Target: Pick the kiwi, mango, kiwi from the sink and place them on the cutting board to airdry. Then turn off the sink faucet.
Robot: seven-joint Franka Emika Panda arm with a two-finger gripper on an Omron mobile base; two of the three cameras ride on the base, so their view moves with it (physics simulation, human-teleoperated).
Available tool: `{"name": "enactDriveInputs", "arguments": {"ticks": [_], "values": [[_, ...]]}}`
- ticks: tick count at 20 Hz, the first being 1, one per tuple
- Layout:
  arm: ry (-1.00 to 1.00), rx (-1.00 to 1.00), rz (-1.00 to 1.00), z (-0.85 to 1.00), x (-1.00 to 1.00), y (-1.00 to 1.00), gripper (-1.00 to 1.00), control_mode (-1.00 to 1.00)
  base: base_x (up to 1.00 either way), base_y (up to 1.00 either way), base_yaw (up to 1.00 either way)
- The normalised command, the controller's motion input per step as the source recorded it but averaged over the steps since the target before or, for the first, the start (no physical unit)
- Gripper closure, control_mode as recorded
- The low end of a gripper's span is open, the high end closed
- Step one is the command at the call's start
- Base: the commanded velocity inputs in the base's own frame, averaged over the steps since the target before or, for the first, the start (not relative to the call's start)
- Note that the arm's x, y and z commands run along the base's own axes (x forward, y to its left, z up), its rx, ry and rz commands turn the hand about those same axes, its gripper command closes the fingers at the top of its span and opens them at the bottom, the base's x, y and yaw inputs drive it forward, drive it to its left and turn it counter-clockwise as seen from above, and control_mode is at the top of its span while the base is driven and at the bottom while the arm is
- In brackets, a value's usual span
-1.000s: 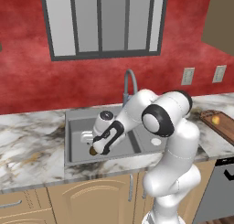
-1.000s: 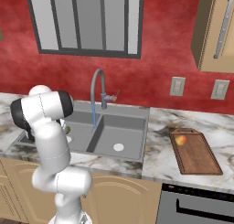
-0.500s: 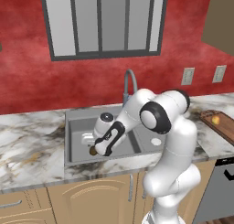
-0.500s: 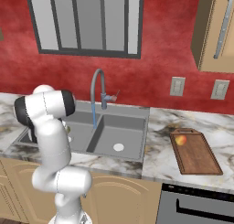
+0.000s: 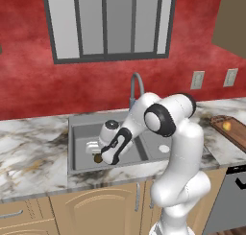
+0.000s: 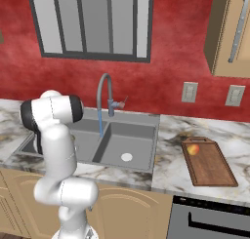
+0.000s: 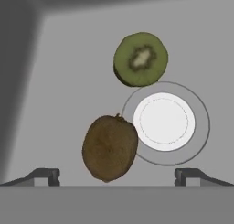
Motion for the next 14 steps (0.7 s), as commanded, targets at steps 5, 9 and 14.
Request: {"name": "enactDriveInputs", "arguments": {"ticks": [5, 9, 14], "values": [[0.02, 0.0, -0.01, -0.12, 0.11, 0.05, -1.0, -1.0, 0.0, 0.0, 0.0], [0.03, 0.0, -0.01, -0.1, 0.15, 0.09, -1.0, -1.0, 0.0, 0.0, 0.0], [0.03, 0.0, -0.01, -0.11, 0.12, 0.1, -1.0, -1.0, 0.0, 0.0, 0.0]]}}
